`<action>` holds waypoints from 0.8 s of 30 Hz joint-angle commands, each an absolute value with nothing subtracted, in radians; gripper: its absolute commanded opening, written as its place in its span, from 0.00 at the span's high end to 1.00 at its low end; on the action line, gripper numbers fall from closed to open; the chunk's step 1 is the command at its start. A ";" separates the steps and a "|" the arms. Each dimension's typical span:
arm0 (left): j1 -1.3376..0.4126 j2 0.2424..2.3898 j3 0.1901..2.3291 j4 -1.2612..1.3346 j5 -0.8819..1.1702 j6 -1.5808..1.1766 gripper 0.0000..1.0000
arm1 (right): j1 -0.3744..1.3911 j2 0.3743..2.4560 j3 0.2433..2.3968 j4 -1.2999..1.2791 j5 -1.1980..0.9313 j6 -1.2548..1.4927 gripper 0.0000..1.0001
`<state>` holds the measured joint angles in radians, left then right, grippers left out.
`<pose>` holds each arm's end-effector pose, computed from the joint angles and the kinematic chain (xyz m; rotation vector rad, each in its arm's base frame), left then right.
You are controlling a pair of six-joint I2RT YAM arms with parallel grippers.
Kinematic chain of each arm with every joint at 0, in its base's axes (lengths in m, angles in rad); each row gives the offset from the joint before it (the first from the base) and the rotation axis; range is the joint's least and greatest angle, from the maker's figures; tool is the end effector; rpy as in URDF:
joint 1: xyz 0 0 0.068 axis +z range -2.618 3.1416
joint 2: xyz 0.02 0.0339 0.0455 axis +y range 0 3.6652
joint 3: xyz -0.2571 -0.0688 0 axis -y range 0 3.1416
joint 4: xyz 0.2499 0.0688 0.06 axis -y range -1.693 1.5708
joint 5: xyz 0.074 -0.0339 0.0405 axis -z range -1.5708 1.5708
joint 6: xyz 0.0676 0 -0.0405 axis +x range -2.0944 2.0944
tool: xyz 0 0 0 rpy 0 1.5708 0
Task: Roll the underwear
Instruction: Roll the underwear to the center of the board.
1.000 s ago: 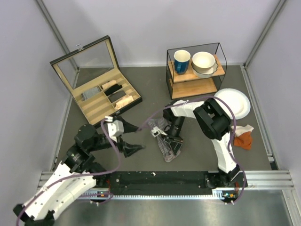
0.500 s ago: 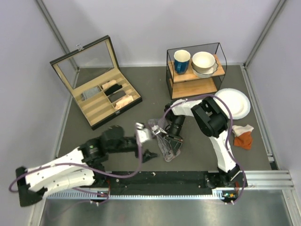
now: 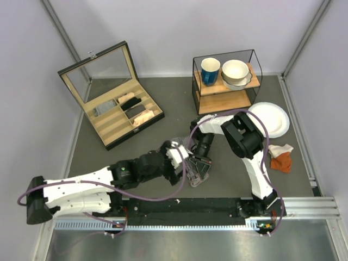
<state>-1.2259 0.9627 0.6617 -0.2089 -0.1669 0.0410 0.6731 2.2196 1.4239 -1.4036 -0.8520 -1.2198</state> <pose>0.0959 -0.2337 0.2391 1.1696 1.7681 -0.5465 0.2212 0.2414 0.0860 1.7893 -1.7377 -1.2947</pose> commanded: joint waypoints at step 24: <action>-0.948 0.844 0.744 -0.246 -0.248 0.083 0.01 | 0.664 2.258 1.434 -1.496 -0.811 -1.253 0.91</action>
